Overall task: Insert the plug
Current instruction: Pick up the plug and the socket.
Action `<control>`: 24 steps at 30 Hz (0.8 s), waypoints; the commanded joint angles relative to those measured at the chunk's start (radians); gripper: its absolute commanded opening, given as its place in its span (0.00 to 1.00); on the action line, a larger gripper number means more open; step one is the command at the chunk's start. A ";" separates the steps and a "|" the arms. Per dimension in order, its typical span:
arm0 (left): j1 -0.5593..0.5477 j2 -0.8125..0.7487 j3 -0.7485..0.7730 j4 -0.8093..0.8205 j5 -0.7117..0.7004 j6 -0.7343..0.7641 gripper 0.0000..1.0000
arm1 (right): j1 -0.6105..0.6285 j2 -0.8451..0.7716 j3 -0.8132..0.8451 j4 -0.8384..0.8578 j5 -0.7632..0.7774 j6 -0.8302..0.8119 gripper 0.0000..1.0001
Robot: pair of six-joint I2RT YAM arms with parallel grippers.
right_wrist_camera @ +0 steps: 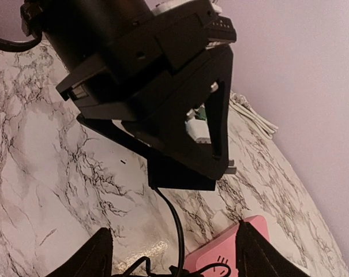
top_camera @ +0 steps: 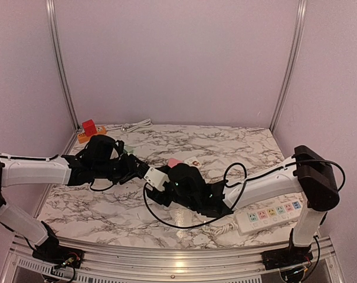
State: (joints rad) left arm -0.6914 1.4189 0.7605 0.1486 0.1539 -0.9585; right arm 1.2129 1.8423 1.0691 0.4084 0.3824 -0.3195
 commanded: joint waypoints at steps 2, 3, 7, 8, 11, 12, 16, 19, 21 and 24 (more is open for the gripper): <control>-0.039 -0.028 0.059 -0.040 -0.083 0.062 0.28 | 0.000 0.007 0.042 -0.008 -0.012 0.023 0.68; -0.044 -0.030 0.061 -0.040 -0.094 0.068 0.28 | 0.000 -0.001 0.040 -0.003 -0.017 0.032 0.69; -0.074 -0.054 0.060 -0.035 -0.164 0.106 0.28 | -0.004 -0.035 0.039 -0.007 -0.076 0.127 0.83; -0.082 -0.062 0.058 -0.032 -0.191 0.117 0.28 | -0.012 -0.047 0.038 -0.011 -0.121 0.163 0.85; -0.106 -0.088 0.052 -0.007 -0.251 0.158 0.28 | -0.048 -0.091 0.005 0.017 -0.247 0.301 0.87; -0.115 -0.096 0.048 0.004 -0.266 0.174 0.28 | -0.064 -0.106 -0.012 0.037 -0.295 0.354 0.87; -0.146 -0.122 0.033 0.038 -0.322 0.258 0.28 | -0.131 -0.187 -0.098 0.132 -0.474 0.502 0.87; -0.185 -0.143 0.018 0.052 -0.397 0.348 0.28 | -0.161 -0.257 -0.120 0.127 -0.515 0.574 0.87; -0.221 -0.155 0.008 0.062 -0.452 0.418 0.28 | -0.173 -0.304 -0.104 0.076 -0.518 0.614 0.87; -0.249 -0.172 -0.012 0.097 -0.492 0.497 0.28 | -0.183 -0.351 -0.080 0.013 -0.506 0.666 0.87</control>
State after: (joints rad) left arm -0.9073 1.2892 0.7792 0.1715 -0.2295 -0.6167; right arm 1.0378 1.5650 0.9493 0.4671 -0.0711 0.2192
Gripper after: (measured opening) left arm 0.546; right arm 0.866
